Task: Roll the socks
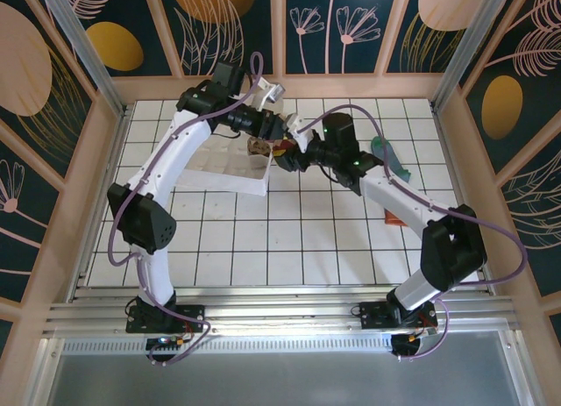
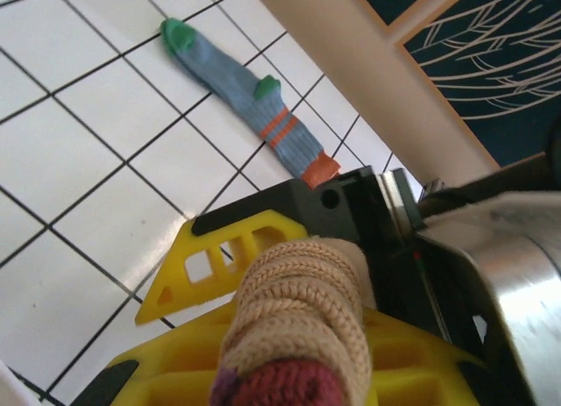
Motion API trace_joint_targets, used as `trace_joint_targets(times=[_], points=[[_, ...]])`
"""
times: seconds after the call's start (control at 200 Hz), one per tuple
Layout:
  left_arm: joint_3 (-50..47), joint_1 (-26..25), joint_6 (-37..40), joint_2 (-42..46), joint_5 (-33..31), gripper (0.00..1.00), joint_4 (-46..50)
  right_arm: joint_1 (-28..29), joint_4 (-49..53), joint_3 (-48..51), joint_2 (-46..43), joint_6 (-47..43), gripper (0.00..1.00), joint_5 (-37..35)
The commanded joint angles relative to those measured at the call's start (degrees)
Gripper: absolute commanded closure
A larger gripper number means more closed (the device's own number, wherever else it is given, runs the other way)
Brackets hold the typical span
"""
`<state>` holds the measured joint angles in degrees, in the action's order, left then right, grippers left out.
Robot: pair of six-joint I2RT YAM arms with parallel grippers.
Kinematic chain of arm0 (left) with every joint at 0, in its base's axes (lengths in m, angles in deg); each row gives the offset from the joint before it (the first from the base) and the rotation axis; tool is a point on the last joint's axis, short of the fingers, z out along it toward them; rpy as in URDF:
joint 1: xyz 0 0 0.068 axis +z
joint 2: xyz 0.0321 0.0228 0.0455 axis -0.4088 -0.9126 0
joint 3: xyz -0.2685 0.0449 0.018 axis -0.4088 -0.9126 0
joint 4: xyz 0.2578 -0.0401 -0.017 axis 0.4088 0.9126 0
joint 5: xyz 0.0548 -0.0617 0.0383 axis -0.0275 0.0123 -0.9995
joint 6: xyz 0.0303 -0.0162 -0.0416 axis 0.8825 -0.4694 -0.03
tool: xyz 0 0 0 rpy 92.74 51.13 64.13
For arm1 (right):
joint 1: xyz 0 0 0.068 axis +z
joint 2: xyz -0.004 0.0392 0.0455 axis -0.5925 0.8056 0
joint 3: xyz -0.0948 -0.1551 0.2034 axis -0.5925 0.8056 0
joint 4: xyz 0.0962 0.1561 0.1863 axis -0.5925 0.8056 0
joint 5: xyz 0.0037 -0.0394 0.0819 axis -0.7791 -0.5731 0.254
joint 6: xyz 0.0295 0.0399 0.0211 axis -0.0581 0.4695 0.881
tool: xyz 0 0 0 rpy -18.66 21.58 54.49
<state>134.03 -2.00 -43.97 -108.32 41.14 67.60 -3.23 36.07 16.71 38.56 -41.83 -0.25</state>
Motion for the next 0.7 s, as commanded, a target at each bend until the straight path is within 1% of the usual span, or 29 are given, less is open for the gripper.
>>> trace_joint_targets(times=[0.0,0.125,0.335,0.556,0.586,0.696], points=[[2.82,-0.43,-5.23,-1.54,-3.42,1.00,2.46,4.07,-2.73,0.59,-2.26,-6.93,0.41,-10.74],[2.84,-0.44,-8.03,-1.45,-6.45,1.00,3.47,5.89,-6.19,1.83,-2.55,-8.58,0.40,-17.00],[1.91,-0.46,-12.29,-0.64,-11.16,1.00,2.60,8.95,-11.30,3.73,-2.12,-9.40,0.37,-22.66],[-1.00,-0.44,-16.28,0.34,-12.07,1.00,-1.53,11.65,-17.00,4.34,-0.74,-7.21,0.37,-24.79],[-1.36,-0.41,-16.67,0.62,-12.47,1.00,-3.50,12.07,-17.75,4.38,-0.60,-6.75,0.37,-25.87],[-3.83,-0.35,-18.60,1.86,-14.26,1.00,-6.66,13.29,-20.83,5.11,-0.35,-5.02,0.41,-26.29]])
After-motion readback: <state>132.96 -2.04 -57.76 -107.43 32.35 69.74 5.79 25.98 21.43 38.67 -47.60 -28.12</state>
